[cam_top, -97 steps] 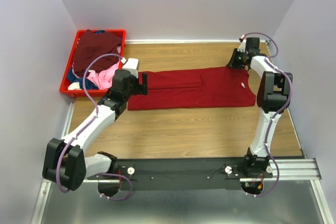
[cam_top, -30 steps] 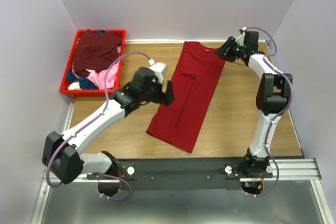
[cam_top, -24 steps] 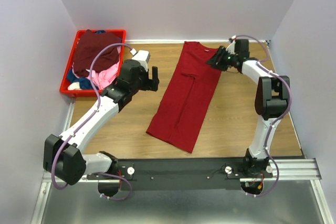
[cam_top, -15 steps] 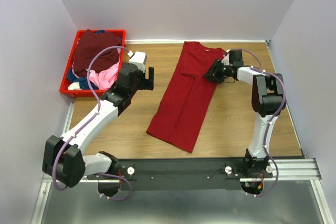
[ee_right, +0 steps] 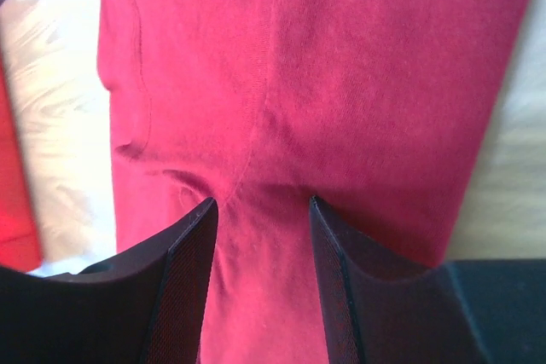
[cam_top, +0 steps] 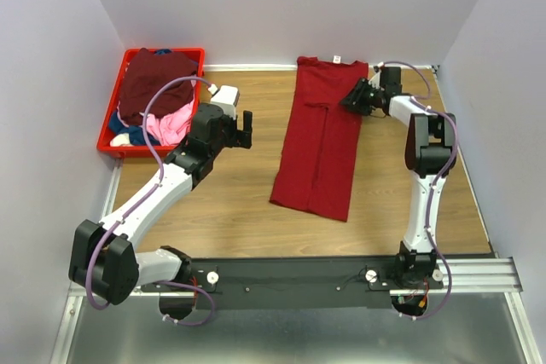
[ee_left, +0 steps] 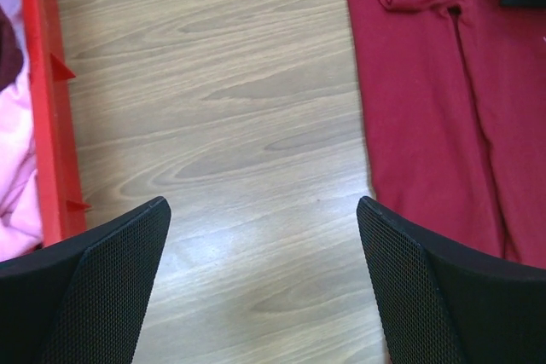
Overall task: Fold and stack the t-shirts
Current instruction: Fold the tshirt
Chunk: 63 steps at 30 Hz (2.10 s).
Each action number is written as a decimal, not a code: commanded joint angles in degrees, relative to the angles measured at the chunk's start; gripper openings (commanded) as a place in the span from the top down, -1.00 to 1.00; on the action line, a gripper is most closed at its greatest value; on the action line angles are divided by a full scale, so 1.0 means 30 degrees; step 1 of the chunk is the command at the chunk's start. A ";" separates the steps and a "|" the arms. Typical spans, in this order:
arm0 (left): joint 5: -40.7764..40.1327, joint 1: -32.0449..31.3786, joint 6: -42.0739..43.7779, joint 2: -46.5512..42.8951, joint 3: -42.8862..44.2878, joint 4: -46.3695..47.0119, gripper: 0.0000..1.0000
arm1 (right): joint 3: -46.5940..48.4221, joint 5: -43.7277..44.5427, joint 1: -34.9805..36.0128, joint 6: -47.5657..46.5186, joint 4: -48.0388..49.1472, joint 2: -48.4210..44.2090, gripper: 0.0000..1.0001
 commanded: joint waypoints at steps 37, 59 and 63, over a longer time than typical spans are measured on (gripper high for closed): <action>0.6601 -0.7148 -0.5054 0.7374 0.1485 -0.3518 0.14 | -2.1805 0.4785 0.8179 0.3609 -0.8490 -2.2910 0.09; 0.7778 -0.6122 -0.5754 0.4806 -0.0304 -0.3255 0.60 | -2.0461 0.6489 0.8179 0.2848 -0.9426 -2.3084 0.11; 0.7248 -0.5451 -0.5550 0.4449 -0.0036 -0.3520 0.60 | -1.9846 0.5316 0.8179 0.2994 -0.9396 -2.2703 0.11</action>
